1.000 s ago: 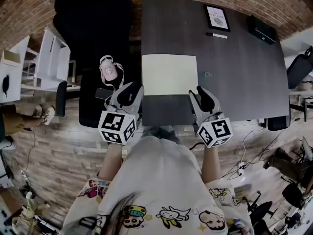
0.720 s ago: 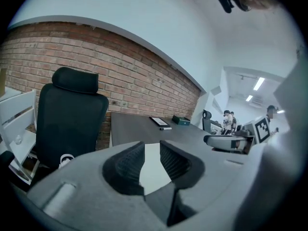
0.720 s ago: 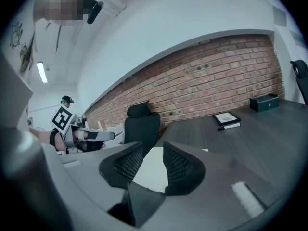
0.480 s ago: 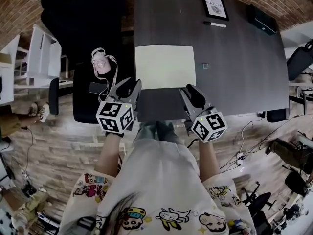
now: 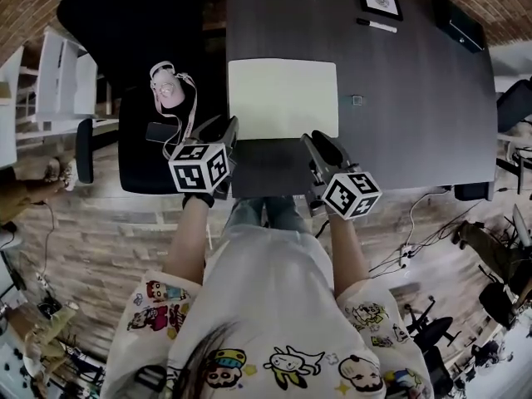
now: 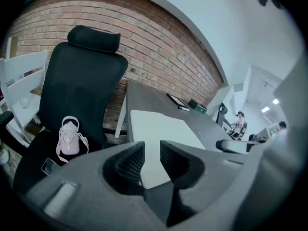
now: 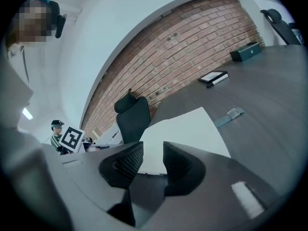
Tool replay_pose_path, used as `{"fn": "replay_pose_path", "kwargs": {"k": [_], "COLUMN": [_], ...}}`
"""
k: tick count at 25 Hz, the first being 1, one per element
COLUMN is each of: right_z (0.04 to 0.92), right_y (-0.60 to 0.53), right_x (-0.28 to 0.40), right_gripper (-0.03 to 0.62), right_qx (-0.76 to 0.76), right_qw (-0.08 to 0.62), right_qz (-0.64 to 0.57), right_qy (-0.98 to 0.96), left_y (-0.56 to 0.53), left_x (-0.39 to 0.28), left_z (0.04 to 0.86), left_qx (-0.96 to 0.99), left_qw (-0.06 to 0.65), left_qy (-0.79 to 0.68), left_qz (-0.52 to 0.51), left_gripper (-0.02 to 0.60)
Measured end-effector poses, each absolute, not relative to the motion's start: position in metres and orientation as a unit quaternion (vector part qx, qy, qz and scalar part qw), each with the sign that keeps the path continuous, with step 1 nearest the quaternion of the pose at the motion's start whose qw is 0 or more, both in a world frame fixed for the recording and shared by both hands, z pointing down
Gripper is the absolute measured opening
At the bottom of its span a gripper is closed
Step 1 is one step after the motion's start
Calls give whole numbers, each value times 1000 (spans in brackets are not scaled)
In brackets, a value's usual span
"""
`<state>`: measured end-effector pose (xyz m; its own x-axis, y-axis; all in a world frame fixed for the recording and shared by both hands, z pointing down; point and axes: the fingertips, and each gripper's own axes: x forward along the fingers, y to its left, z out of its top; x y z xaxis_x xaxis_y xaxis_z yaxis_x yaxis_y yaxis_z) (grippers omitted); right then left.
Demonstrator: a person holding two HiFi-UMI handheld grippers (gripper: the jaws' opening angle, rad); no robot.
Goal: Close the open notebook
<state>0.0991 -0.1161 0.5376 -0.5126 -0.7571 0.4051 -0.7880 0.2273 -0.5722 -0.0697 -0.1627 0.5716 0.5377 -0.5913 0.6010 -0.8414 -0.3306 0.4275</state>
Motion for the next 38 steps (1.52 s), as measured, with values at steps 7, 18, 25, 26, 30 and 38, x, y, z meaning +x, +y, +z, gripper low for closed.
{"fn": "replay_pose_path", "kwargs": {"k": [7, 18, 25, 26, 30, 38], "right_z": [564, 578, 579, 579, 584, 598], "right_y": [-115, -110, -108, -108, -106, -104], "right_x": [93, 94, 91, 91, 91, 88], "right_gripper": [127, 130, 133, 136, 143, 264], "right_qx": [489, 473, 465, 465, 458, 410], "right_qw": [12, -23, -39, -42, -58, -172], "right_qz": [430, 492, 511, 515, 546, 667], "right_qy": [-759, -731, -722, -719, -699, -598], "left_y": [-165, -165, -164, -164, -167, -166], "left_x": [-73, -74, -74, -74, -75, -74], "left_z": [602, 623, 623, 623, 622, 624], "left_qx": [774, 745, 736, 736, 731, 726], "left_qw": [396, 446, 459, 460, 465, 475], "left_qy": [-456, -463, -467, -466, -472, -467], "left_qz": [187, 178, 171, 170, 162, 169], "left_gripper": [89, 98, 98, 98, 98, 98]}}
